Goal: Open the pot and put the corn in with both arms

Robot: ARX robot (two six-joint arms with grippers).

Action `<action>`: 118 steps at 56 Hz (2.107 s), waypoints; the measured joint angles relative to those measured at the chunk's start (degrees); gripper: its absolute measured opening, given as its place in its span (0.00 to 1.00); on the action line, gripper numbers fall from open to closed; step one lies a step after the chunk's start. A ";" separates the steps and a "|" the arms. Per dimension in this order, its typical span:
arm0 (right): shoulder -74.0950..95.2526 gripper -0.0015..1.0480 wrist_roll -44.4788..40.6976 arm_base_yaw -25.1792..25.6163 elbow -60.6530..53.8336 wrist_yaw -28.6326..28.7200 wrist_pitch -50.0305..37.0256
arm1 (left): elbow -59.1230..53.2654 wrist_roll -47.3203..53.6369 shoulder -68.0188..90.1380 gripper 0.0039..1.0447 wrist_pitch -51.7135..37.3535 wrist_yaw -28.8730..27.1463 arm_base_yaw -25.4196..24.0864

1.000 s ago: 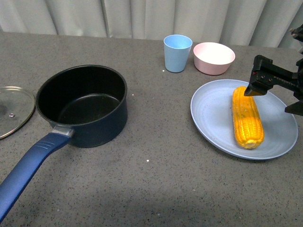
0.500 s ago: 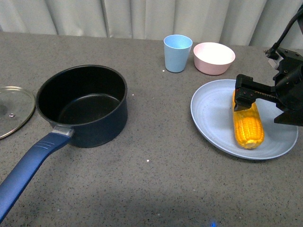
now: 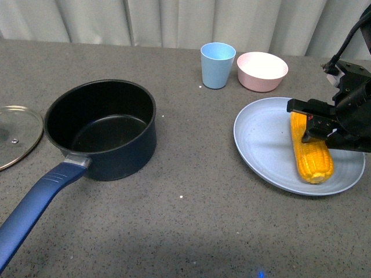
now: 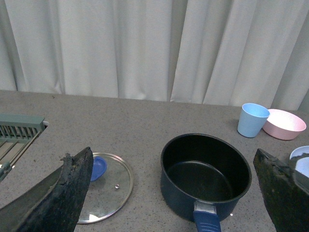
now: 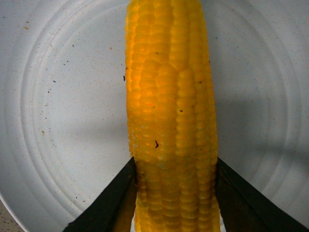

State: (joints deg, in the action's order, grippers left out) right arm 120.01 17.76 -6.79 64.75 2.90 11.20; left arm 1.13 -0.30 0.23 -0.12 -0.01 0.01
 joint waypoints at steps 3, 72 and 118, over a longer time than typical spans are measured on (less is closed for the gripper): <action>0.00 0.24 0.00 0.00 0.00 0.13 0.00 | 0.00 0.00 0.00 0.94 0.00 0.00 0.00; 5.97 0.05 17.40 -24.20 20.76 32.35 -8.22 | 0.00 0.02 0.00 0.94 0.00 0.00 0.00; 6.43 0.91 17.40 -24.02 21.14 28.50 -9.86 | 0.00 0.02 0.00 0.94 0.00 0.00 0.00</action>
State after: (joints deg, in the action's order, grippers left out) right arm 126.43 35.16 -30.81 85.89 31.40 1.34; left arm 1.13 -0.27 0.23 -0.12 -0.01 0.01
